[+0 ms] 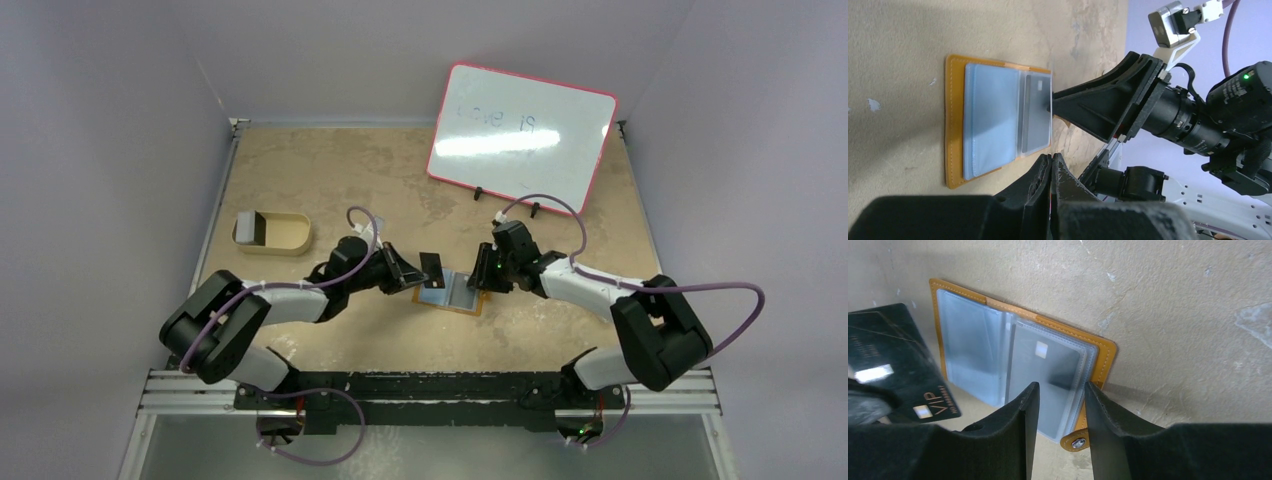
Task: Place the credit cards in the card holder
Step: Insert the credit card into the card holder.
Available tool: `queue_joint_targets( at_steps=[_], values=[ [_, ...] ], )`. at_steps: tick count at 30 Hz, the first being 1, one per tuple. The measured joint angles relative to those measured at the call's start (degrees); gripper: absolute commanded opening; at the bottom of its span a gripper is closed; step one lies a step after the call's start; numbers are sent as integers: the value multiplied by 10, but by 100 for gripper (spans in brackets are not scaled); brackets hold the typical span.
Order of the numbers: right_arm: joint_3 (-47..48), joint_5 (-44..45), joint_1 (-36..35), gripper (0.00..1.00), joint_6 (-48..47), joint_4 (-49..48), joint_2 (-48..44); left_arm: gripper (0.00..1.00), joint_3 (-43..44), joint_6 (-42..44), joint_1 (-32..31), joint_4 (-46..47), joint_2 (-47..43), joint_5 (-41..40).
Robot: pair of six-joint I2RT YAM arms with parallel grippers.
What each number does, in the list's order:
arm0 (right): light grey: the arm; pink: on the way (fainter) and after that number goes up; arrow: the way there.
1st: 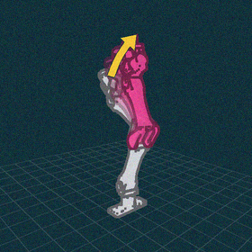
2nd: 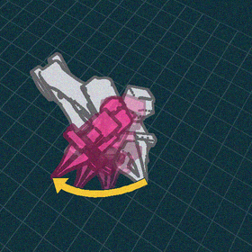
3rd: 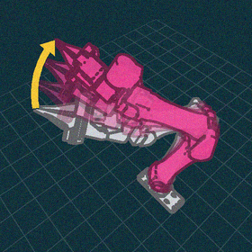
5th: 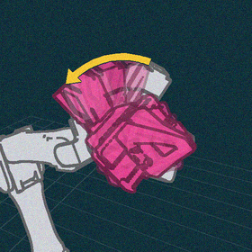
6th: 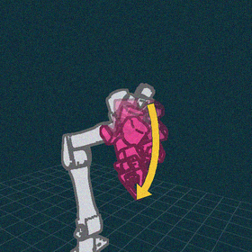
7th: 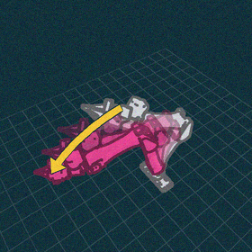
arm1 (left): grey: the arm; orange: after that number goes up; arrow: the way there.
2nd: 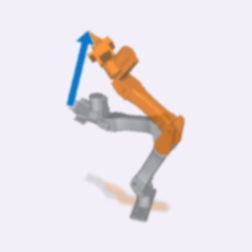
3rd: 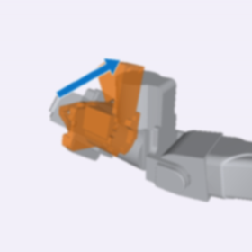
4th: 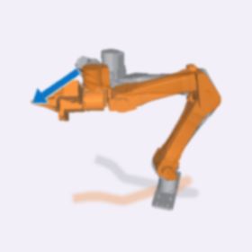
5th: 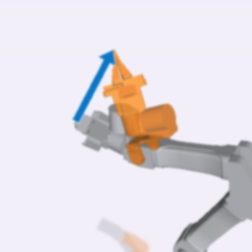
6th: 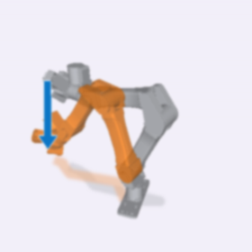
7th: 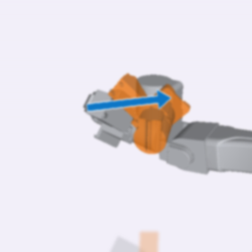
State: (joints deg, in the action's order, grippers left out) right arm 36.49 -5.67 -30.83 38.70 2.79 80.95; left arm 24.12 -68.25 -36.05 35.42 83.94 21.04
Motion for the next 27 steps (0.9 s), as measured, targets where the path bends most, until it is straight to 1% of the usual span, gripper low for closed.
queue_joint_targets(
  at_steps=[4, 7, 9, 11, 15, 20, 23, 27],
  values=[
    [-5, -11, 0, 41, 7, -11, 0, 0, -8, -2, -1, 43, 45, 15],
    [-5, -7, -3, 44, 9, -7, -4, 0, -9, -2, -1, 70, 74, 33],
    [-5, 2, -3, 46, 10, 3, -13, 0, -8, 3, -1, 71, 82, 43],
    [-5, 7, -3, 47, 10, 17, -32, 0, 0, 19, -2, 53, 83, 53],
    [-5, 19, -3, 48, 12, 30, -57, 0, 45, 75, -5, -16, 84, 63],
    [-5, 34, -3, 48, 13, 35, -45, 0, 79, 137, -5, -72, 88, 71],
    [-6, 37, -3, 49, 13, 35, -34, 0, 90, 163, -5, -90, 110, 78],
    [-9, 44, -3, 49, 14, 34, -33, 0, 96, 171, -5, -93, 138, 98]
  ],
)
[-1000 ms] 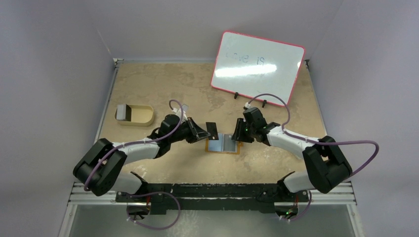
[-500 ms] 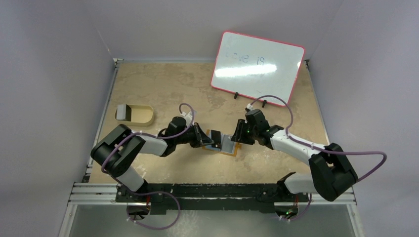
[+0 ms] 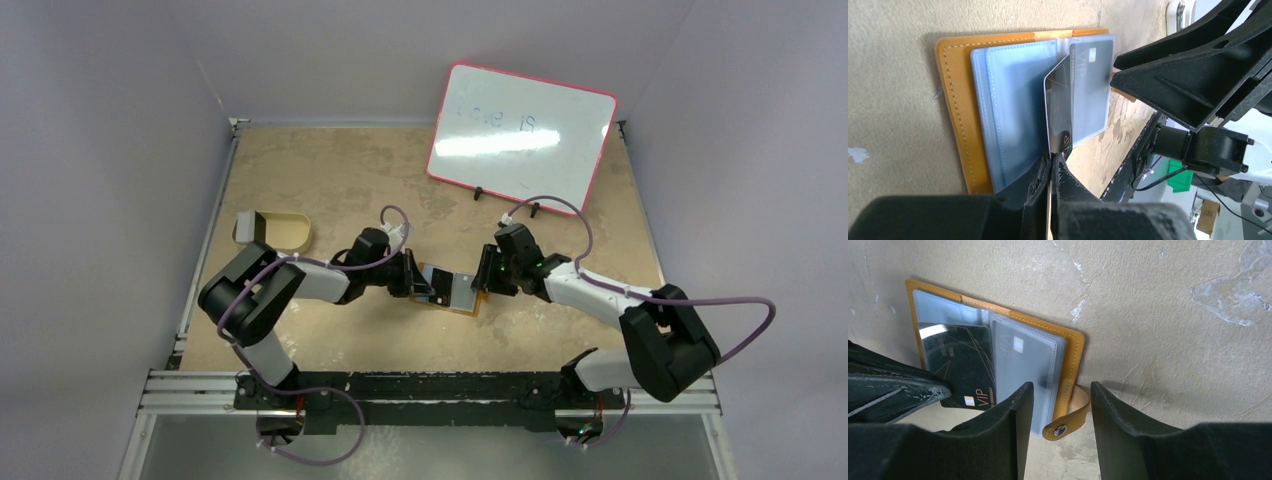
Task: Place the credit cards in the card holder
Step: Insert the credit card into the card holder.
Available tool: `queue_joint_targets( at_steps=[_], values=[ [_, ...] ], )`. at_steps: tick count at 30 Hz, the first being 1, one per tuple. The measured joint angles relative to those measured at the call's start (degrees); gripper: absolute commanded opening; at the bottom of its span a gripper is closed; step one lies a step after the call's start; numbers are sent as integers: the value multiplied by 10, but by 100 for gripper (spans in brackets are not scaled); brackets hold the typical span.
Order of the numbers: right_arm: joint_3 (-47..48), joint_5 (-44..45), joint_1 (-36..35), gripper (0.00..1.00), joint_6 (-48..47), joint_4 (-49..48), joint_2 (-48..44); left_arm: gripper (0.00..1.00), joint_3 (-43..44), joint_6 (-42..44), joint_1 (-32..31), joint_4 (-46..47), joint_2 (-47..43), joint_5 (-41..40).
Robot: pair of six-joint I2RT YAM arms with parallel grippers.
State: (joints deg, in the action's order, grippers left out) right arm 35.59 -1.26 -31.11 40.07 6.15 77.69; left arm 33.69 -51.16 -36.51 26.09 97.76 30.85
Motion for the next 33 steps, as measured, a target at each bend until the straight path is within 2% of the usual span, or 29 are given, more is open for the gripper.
queue_joint_targets(
  at_steps=[10, 20, 33],
  values=[
    [-12, 0, 0, 45, 1, -13, 4, 0, 7, 0, 0, 5, 11, 19],
    [-12, -12, 0, 45, 0, -37, 15, 0, 13, -3, 0, 29, 38, 25],
    [-11, -12, 0, 45, 0, -57, 24, 0, 42, -2, -7, 16, 53, 30]
  ],
)
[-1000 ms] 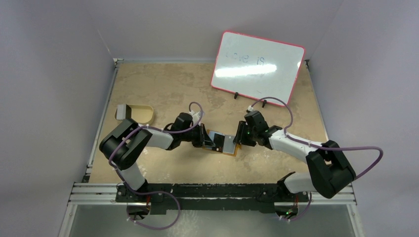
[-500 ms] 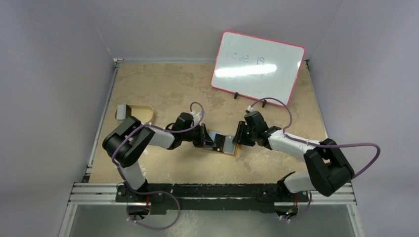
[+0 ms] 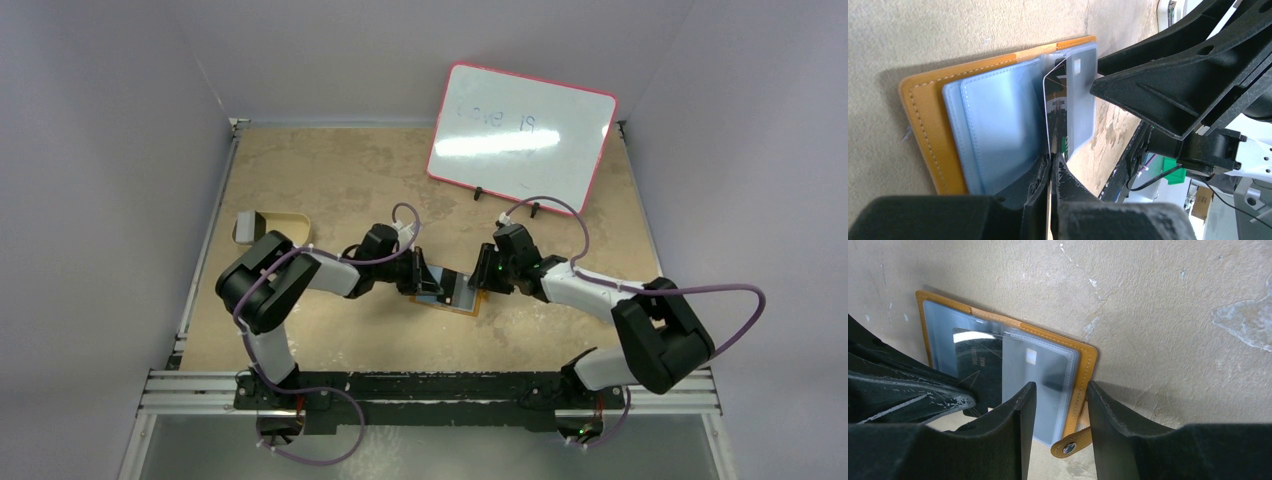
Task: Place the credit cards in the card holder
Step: Insert the credit card into the card holder.
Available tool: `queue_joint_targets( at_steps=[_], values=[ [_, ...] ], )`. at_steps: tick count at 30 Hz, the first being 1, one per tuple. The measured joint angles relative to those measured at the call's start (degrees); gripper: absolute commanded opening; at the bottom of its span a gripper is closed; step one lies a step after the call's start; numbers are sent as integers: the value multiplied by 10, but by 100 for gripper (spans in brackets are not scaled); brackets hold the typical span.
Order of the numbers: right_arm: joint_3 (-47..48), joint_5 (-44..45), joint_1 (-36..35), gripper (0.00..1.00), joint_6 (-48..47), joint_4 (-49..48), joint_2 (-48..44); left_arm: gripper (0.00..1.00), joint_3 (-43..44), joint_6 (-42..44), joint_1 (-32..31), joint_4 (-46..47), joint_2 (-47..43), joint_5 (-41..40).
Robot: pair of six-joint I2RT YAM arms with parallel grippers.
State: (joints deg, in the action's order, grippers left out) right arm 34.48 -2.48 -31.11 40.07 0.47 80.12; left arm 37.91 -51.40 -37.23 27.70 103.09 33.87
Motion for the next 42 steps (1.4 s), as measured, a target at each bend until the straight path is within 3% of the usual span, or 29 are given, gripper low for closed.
queue_joint_targets(
  at_steps=[8, 13, 19, 30, 42],
  values=[
    [0, 0, 0, 45, 0, -7, 2, 0, 21, 0, -21, -17, 9, -6],
    [0, 0, 0, 45, 0, -7, 2, 19, 28, -1, -30, -31, 9, -27],
    [1, 1, 0, 45, 0, 15, -8, 27, 45, 4, -35, -80, -9, -63],
    [10, 5, 0, 46, 0, 65, -40, 31, 72, 32, -35, -180, -67, -144],
    [9, 3, 0, 48, 10, 79, -78, 32, 86, 47, -35, -191, -56, -159]
  ],
)
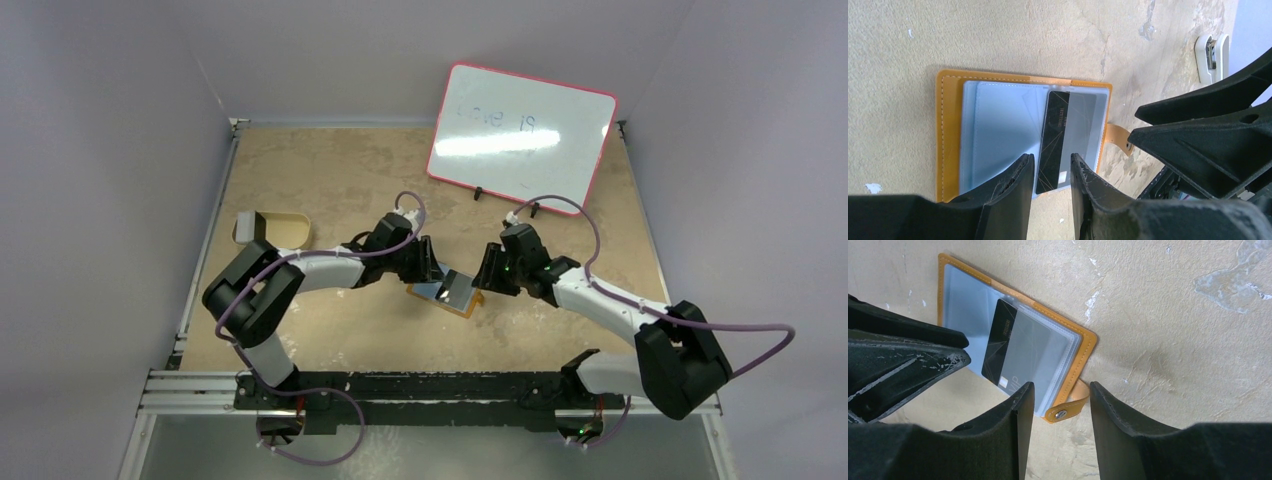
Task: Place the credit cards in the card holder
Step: Insert the credit card into the card holder.
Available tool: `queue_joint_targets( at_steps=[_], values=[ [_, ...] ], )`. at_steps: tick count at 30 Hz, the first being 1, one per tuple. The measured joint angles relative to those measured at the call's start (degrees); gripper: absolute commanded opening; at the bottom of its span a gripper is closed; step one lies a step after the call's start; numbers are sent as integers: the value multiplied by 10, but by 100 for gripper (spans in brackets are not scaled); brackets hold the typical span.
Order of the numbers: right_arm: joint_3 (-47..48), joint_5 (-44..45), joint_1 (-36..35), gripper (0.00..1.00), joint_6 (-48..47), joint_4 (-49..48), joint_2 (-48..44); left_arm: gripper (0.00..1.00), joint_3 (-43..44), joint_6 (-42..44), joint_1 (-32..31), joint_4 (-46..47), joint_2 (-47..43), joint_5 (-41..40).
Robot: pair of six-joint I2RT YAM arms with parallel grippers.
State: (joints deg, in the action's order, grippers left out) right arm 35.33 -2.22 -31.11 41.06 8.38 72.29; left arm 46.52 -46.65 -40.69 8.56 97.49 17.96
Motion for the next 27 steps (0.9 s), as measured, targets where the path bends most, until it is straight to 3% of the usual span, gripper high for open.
queue_joint_targets(
  at_steps=[10, 18, 27],
  values=[
    [-32, -8, 0, 49, 17, -16, 1, 32, 6, 0, -6, 25, 31, 0],
    [-43, -24, 0, 42, 29, -40, 9, 31, 21, 0, -21, 30, 42, 0],
    [-52, -36, 0, 41, 39, -79, 33, 30, 26, -3, -48, 28, 42, -2]
  ],
)
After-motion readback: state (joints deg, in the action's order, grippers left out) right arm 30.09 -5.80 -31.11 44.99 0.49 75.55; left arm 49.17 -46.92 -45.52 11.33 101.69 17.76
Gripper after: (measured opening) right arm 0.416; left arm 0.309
